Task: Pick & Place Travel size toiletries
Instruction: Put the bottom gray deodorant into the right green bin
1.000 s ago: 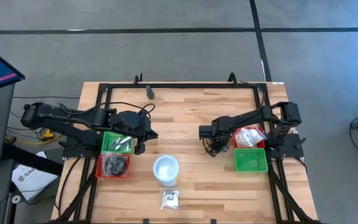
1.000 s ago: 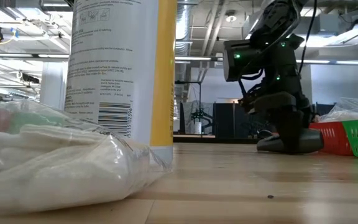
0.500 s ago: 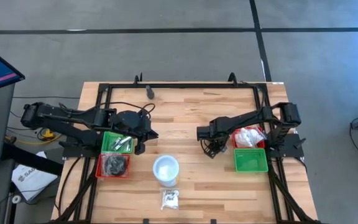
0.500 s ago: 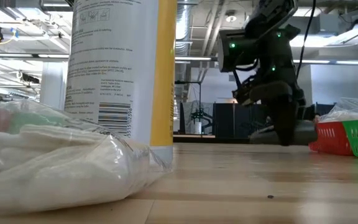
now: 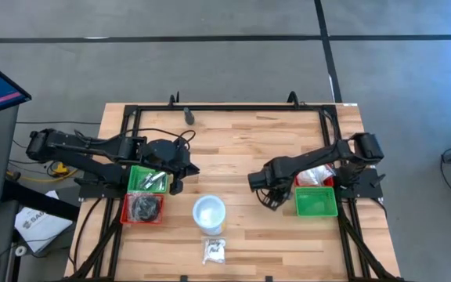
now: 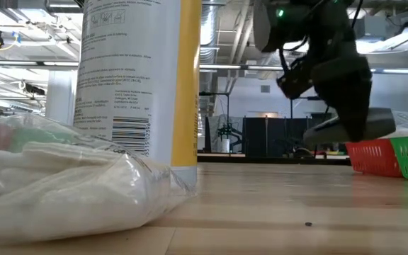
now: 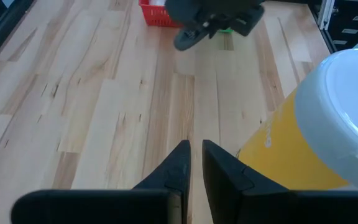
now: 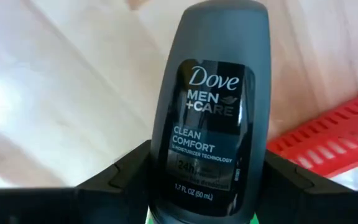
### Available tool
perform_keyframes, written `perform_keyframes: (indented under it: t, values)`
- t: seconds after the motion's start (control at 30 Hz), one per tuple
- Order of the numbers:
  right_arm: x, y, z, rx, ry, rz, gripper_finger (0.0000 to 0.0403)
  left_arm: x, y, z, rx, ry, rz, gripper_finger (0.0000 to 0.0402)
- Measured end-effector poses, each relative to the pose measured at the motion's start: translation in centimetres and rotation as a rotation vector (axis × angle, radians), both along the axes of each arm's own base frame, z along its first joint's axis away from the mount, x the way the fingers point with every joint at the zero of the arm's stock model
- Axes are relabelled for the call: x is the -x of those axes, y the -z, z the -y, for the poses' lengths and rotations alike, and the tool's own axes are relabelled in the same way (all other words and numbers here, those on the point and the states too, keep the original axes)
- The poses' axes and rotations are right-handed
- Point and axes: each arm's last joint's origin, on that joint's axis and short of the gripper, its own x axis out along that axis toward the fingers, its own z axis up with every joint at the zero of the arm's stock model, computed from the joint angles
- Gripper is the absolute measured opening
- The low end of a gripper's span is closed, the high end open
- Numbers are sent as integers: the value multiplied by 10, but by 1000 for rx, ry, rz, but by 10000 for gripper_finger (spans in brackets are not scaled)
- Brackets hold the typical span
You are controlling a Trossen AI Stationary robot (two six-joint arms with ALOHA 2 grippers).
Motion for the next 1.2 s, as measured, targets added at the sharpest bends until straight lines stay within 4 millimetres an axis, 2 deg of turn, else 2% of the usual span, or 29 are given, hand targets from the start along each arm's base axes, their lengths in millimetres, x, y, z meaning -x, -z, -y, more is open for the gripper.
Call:
perform_keyframes:
  t: [0.17,0.37,0.53,0.7,0.9,1.0,1.2]
  values:
    - [9,-19,-14,-1,11,56,201,0,0,0,-1,1,0,35]
    - [33,-49,-29,5,68,96,201,0,0,0,-1,1,0,35]
    - [48,-60,-45,20,91,102,201,0,0,0,-1,1,0,35]
    - [64,-60,-57,97,124,21,201,0,0,0,-1,1,1,35]
    - [82,-40,-64,119,159,0,201,0,0,0,-1,1,1,35]
    - [93,-36,-64,128,174,-32,201,0,0,0,-1,1,2,35]
    - [111,-29,-58,107,239,9,201,0,0,0,-1,1,3,35]
